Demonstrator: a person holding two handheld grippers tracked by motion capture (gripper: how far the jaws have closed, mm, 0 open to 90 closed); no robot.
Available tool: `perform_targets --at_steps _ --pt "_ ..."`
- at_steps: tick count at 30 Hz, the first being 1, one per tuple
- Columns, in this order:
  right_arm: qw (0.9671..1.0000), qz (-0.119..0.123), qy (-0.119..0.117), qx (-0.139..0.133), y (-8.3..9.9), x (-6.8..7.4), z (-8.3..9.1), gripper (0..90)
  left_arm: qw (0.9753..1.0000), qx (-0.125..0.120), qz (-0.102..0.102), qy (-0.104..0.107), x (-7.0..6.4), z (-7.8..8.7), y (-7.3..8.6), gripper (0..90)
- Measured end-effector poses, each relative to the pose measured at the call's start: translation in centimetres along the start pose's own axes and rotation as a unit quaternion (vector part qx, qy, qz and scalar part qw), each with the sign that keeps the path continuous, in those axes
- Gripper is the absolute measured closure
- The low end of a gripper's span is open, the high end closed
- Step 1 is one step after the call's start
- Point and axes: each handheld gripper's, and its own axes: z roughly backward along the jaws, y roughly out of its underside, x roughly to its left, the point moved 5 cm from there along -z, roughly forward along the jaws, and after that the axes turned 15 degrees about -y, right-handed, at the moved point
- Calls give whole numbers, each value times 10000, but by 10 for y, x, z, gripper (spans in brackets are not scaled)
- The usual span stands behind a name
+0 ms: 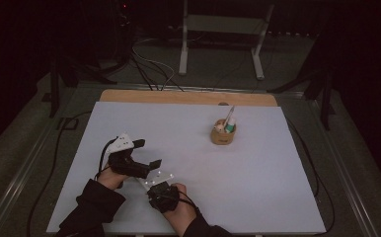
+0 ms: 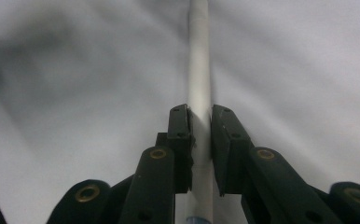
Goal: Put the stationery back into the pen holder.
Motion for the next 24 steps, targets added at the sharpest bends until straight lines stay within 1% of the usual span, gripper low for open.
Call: perform_targets --at_steps 4,6,11,13,17,19,20,21,24 --pt "9998 -114 -6 -187 -5 -9 13 784 10000 -28 4 -2 0 1 -2 4" --pt "9996 -143 39 -237 -6 -14 20 784 10000 -39 10 4 0 2 -3 4" --pt "9992 -245 146 -297 -4 -30 33 783 10000 -46 -11 12 -3 3 -4 4" --pt "9990 -277 150 -305 -4 -32 34 783 10000 -52 -16 18 -3 3 -5 4" --pt "9986 -346 218 -342 0 -43 45 783 10000 -54 -27 50 -6 3 -5 4" --pt "9985 -364 228 -338 0 -44 46 783 10000 -49 -43 59 -7 3 -5 4" --pt "9984 -354 251 -350 1 -46 49 783 10000 -38 -53 64 -8 2 -5 4" --pt "9982 -400 247 -360 3 -50 55 783 10000 -36 -52 74 -8 2 -5 4" --pt "9980 -424 272 -390 5 -54 62 783 10000 -34 -53 76 -9 2 -5 4"
